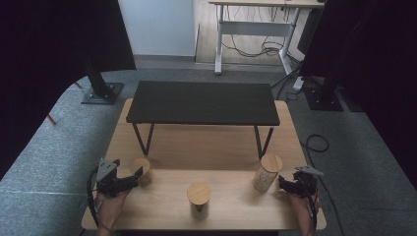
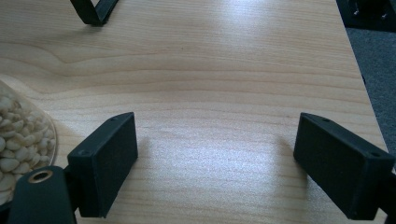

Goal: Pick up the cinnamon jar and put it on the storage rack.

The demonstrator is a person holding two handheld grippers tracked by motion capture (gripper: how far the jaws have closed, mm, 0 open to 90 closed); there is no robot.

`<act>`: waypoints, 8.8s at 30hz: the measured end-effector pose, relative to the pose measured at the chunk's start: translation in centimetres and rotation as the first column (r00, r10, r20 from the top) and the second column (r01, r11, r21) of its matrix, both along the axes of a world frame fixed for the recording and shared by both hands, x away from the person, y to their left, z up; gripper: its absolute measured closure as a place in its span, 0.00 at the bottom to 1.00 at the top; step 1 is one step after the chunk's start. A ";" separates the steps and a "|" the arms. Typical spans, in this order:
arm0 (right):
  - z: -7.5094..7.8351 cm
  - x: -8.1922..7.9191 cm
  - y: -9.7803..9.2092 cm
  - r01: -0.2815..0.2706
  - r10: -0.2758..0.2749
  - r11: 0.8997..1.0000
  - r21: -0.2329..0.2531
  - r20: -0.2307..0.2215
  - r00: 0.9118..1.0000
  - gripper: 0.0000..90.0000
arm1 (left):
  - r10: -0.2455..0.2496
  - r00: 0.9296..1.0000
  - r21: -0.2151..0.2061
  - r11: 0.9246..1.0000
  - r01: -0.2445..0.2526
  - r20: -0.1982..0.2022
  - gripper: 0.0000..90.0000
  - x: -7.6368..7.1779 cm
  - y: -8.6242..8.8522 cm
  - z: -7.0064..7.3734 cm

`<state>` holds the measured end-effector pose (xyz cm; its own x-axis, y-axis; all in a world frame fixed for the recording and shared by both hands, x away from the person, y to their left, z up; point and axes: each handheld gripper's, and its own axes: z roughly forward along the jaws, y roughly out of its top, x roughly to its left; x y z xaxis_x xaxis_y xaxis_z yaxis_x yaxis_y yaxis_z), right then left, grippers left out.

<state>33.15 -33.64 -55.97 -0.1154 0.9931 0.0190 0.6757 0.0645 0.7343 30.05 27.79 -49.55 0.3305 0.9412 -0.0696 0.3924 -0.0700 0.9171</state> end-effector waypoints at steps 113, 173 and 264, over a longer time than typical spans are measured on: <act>0.0 0.0 0.0 -0.005 0.005 1.000 0.000 -0.003 1.000 0.13 | -0.021 1.000 0.111 0.994 0.022 -0.015 0.27 0.9 -2.9 -1.3; 0.0 0.0 0.0 -0.006 0.006 1.000 0.000 -0.003 1.000 0.13 | -0.086 0.996 0.127 0.988 0.084 0.012 0.27 2.0 -4.5 4.7; 0.0 0.0 0.0 -0.006 0.006 1.000 -0.001 -0.003 1.000 0.13 | -0.152 0.988 0.127 0.981 0.148 0.019 0.27 5.8 -5.9 14.0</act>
<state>33.17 -33.62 -55.98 -0.1212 0.9925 0.0188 0.6773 0.0688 0.7325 35.90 21.85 -35.55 0.4685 0.8817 0.0565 0.3425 -0.2402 0.9083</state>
